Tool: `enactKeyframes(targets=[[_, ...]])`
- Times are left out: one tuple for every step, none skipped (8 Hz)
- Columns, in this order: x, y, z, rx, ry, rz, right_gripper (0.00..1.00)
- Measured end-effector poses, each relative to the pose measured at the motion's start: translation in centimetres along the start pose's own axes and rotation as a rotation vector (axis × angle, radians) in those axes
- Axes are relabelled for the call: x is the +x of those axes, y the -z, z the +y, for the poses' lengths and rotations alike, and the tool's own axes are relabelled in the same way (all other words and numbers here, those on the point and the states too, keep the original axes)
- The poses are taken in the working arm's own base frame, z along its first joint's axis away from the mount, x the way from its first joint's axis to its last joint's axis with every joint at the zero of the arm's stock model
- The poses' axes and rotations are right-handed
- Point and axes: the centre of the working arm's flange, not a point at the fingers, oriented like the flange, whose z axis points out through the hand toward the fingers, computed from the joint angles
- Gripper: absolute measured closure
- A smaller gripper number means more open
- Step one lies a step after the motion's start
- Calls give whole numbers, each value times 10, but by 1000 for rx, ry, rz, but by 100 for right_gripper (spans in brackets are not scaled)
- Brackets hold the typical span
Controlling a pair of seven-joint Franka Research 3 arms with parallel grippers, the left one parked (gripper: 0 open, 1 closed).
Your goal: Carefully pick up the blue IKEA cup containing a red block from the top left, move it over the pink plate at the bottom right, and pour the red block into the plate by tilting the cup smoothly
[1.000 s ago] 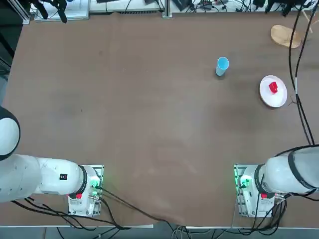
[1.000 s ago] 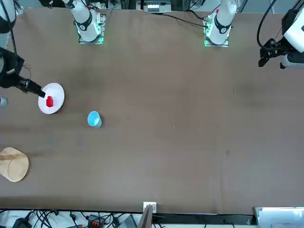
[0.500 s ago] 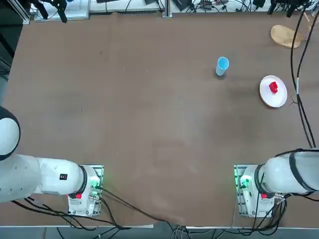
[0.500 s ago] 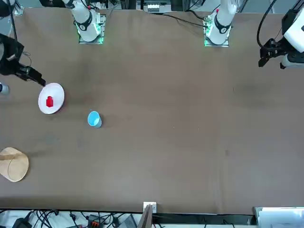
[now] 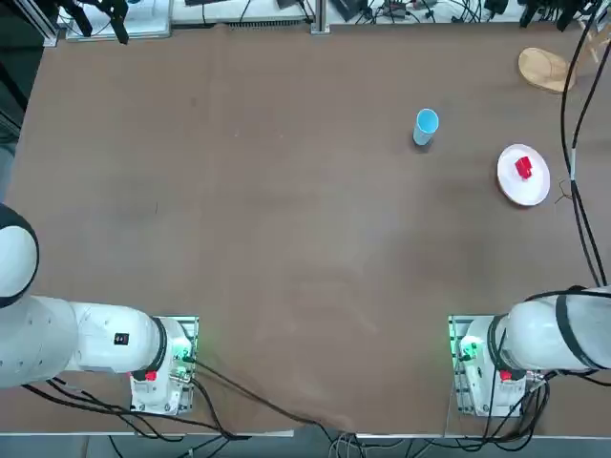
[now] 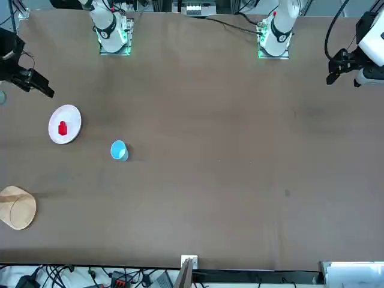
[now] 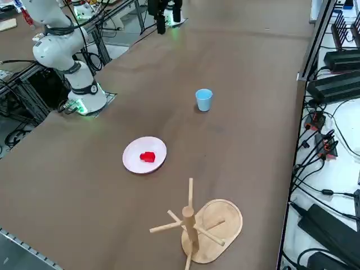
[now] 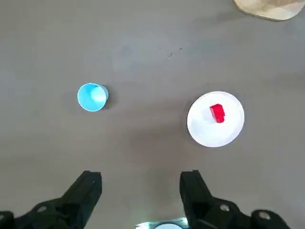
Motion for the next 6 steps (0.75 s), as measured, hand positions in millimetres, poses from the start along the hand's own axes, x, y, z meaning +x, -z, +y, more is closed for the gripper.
enactKeyframes(targets=[[2,-4,5,0,6,-7,0],[3,-5,7,0,8,-9,0],[3,-5,7,0,9,-8,0],[3,-4,7,0,10,-7,0],[3,-4,7,0,10,-6,0],[3,-4,7,0,10,-6,0]])
